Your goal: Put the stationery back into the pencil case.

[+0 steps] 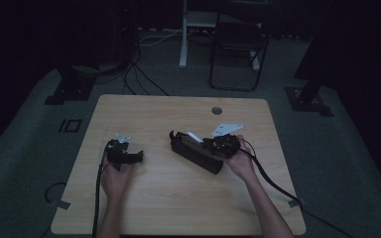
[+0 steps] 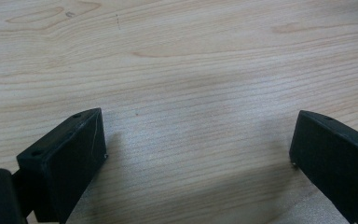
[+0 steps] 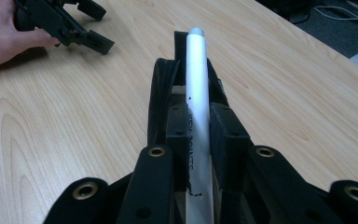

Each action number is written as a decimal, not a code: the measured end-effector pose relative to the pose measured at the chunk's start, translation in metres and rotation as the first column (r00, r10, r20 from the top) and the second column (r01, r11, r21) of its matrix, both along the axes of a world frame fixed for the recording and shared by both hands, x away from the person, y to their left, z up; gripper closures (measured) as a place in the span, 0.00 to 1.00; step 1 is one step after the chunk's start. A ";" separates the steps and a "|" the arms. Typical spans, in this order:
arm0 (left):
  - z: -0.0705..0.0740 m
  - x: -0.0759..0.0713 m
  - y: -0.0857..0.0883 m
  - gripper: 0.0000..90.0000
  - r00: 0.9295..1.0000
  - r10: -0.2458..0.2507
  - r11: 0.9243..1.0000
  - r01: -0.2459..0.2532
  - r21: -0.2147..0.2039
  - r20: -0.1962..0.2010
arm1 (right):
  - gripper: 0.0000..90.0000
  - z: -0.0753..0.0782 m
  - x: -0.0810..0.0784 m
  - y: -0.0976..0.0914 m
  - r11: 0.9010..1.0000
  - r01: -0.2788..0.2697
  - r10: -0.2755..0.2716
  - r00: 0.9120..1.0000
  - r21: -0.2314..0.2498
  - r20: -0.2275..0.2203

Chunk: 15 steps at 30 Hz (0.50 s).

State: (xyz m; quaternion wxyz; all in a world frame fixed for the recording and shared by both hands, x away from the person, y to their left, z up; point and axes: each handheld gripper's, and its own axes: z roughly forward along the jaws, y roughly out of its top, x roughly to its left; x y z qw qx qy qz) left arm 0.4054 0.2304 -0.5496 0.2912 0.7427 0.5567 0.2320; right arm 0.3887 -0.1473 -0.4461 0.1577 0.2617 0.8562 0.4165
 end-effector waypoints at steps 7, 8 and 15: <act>0.000 0.000 0.000 0.04 1.000 0.000 1.000 0.000 0.000 0.000 | 0.88 -0.007 0.002 0.006 1.000 -0.005 0.005 1.000 -0.002 -0.009; 0.000 0.000 0.000 0.04 1.000 0.000 1.000 0.000 0.000 0.000 | 0.88 -0.007 0.002 0.006 1.000 -0.008 0.008 1.000 -0.004 -0.007; 0.000 0.000 0.000 0.04 1.000 0.000 1.000 0.000 0.000 0.000 | 0.88 -0.011 0.004 0.010 1.000 -0.014 0.014 1.000 -0.015 -0.011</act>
